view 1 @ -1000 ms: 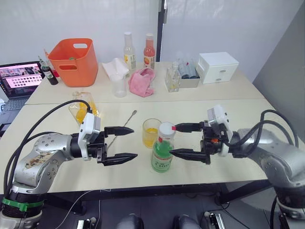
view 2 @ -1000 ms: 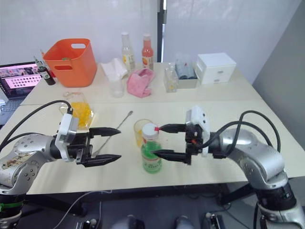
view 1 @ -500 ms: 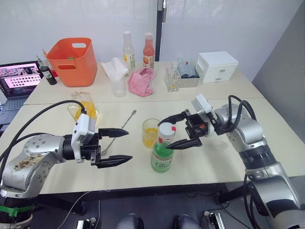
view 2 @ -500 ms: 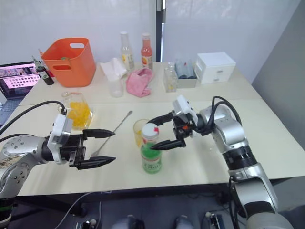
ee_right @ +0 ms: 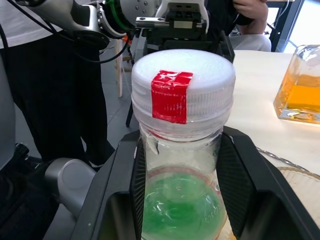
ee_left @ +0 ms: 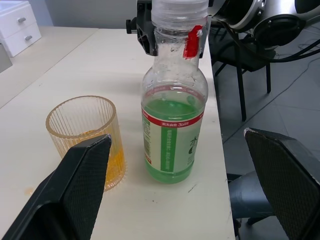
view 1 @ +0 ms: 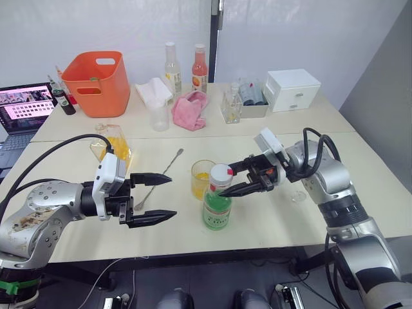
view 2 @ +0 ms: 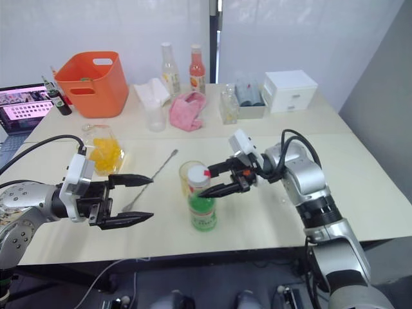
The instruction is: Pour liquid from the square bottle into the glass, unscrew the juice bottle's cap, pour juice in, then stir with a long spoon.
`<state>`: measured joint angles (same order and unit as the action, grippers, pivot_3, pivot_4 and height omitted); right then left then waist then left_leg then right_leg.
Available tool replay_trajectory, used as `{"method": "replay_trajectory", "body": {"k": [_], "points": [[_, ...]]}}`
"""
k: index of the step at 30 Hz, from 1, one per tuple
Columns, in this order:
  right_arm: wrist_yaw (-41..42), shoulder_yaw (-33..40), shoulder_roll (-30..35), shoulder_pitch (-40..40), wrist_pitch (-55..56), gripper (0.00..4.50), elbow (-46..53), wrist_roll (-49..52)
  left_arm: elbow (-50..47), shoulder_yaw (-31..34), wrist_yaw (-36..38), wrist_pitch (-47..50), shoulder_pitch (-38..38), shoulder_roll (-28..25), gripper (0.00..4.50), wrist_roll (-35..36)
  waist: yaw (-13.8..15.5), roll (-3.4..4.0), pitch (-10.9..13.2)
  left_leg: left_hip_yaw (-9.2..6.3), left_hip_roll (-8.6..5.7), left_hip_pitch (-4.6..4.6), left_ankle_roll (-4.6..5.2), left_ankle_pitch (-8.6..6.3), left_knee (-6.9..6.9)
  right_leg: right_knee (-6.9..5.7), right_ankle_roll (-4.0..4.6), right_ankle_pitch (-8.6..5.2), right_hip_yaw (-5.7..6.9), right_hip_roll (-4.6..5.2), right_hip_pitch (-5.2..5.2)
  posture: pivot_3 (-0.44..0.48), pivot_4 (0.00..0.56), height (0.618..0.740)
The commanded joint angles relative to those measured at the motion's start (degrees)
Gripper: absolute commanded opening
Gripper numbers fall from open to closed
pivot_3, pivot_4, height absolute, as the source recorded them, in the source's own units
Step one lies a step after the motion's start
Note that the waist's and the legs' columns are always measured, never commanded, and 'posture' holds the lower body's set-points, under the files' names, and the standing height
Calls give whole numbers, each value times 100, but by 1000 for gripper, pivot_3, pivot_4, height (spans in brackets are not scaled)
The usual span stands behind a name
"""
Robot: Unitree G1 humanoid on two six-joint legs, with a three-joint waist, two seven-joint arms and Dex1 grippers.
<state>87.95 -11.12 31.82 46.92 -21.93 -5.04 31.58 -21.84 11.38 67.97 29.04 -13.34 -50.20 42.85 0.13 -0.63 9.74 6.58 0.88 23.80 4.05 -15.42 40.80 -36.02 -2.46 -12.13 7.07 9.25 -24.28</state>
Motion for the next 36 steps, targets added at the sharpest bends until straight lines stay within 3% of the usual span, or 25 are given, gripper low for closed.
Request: {"method": "replay_trajectory", "body": {"k": [1,8,15,28,36], "points": [[-668,497,116,-251,-694,1490,1020,512,-164,59,-55,-33,-36,0,4500,40,6,0,0,0,0,0,0,0,-1,-3,0,0,1,0,1,0,150,713],[-2719,1013,83,-1197,-2059,1490,3091,1182,-31,-62,-45,-88,-190,117,4500,25,44,0,0,0,0,1,-1,0,1,5,0,0,-2,5,-2,0,150,713],[-4368,913,-327,-1415,-2498,1489,4042,1097,56,-72,4,64,-351,183,4500,200,48,0,0,0,-1,0,-2,0,1,6,1,0,-2,3,-6,0,150,713],[-4654,344,-255,-1602,-2285,1489,4035,584,153,-102,163,44,-402,194,4500,112,41,0,0,1,-2,0,-1,1,0,4,0,0,-2,-2,-4,0,150,713],[-4263,171,-221,-1974,-1711,1489,3889,390,117,-91,127,52,-373,242,4500,97,38,-1,-1,1,-2,-1,-1,1,1,6,0,-1,-2,-2,-2,0,150,713]]}}
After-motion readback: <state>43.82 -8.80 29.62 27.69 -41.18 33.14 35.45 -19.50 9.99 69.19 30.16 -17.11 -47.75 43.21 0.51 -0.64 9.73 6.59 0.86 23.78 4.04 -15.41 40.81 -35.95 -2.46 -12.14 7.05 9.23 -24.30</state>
